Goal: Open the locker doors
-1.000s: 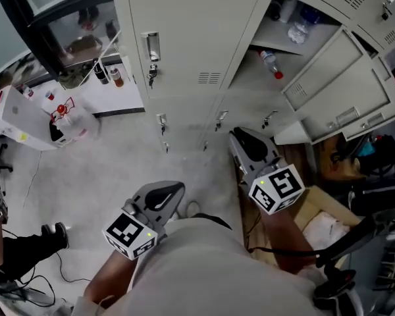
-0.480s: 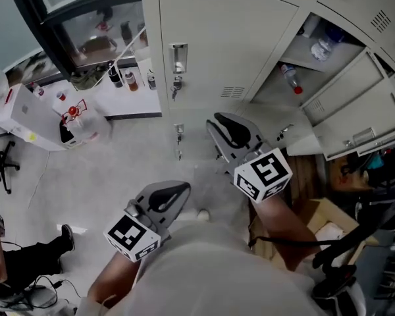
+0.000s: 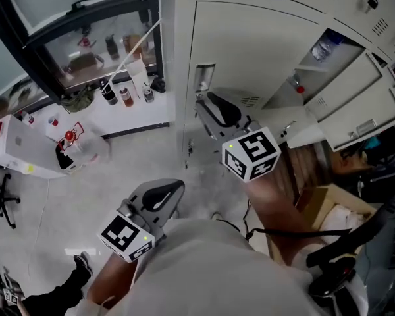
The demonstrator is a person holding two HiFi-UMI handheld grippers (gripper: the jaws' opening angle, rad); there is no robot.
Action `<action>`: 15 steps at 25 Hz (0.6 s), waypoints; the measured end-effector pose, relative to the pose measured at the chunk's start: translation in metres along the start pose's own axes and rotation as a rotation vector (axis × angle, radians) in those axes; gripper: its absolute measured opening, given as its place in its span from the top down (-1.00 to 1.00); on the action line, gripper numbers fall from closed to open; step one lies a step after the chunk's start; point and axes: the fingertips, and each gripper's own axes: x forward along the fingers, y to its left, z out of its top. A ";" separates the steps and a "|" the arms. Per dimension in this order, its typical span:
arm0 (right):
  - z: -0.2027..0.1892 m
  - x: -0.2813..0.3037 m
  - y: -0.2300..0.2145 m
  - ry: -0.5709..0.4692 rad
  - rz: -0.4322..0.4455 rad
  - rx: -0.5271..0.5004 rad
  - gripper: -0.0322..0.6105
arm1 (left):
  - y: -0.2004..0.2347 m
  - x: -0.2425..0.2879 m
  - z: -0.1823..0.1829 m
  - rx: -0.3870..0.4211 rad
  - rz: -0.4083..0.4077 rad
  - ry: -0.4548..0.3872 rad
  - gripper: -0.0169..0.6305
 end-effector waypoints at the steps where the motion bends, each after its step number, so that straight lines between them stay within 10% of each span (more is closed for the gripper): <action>1: 0.001 0.006 0.000 0.000 -0.019 -0.003 0.62 | 0.005 -0.004 -0.001 0.003 -0.014 0.005 0.92; 15: 0.006 0.051 -0.015 0.018 -0.167 0.006 0.59 | 0.050 -0.040 -0.005 0.012 -0.121 0.010 0.92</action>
